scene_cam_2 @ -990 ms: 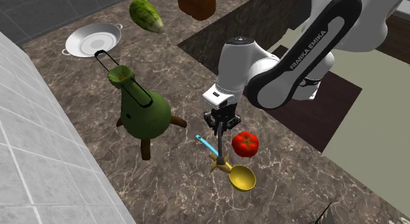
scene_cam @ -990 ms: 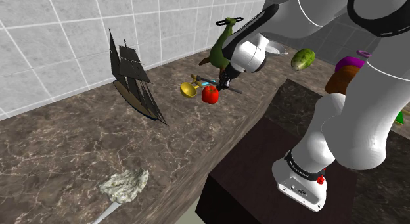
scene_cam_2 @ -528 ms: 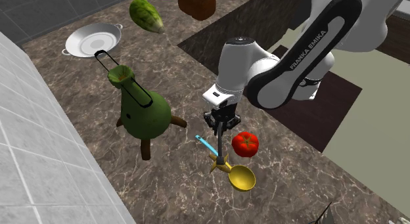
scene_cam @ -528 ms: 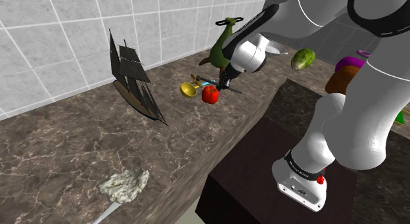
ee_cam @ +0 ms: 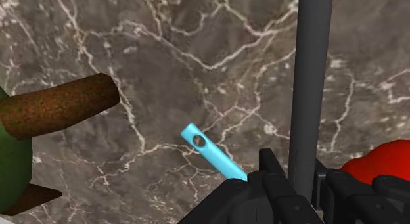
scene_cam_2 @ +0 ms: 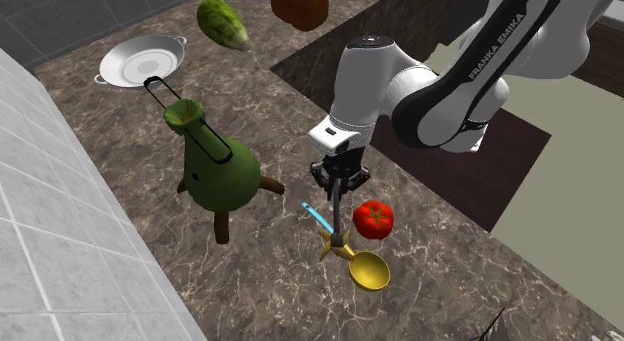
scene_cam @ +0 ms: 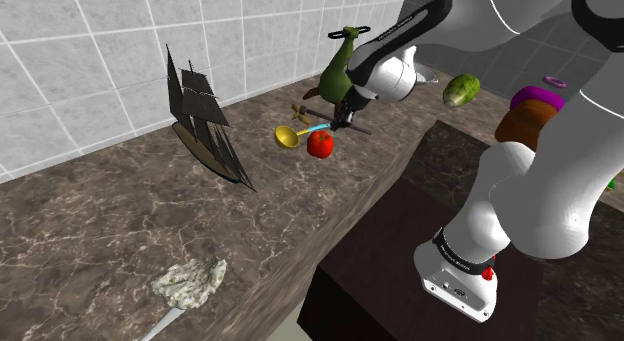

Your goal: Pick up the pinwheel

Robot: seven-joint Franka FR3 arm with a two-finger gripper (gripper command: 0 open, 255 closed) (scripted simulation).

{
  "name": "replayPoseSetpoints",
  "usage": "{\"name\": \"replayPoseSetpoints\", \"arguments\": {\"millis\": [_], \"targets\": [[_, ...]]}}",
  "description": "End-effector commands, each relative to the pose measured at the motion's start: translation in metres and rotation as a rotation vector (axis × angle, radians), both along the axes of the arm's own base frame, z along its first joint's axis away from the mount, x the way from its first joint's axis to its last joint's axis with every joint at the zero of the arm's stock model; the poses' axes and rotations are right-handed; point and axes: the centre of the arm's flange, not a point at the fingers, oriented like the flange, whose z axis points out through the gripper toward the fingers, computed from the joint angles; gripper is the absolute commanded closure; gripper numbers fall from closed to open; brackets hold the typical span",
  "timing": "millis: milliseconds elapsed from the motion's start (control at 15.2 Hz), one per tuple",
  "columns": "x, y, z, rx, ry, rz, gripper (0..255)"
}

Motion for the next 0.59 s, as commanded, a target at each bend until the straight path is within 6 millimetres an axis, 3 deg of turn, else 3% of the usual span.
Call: {"name": "replayPoseSetpoints", "arguments": {"millis": [0, 396, 528], "targets": [[0.001, 0.0, 0.011, -0.002, 0.001, 0.0, 255], [0.001, 0.0, 0.043, -0.002, 0.001, 0.0, 255], [0.001, 0.0, 0.043, -0.002, 0.001, 0.0, 255]]}}
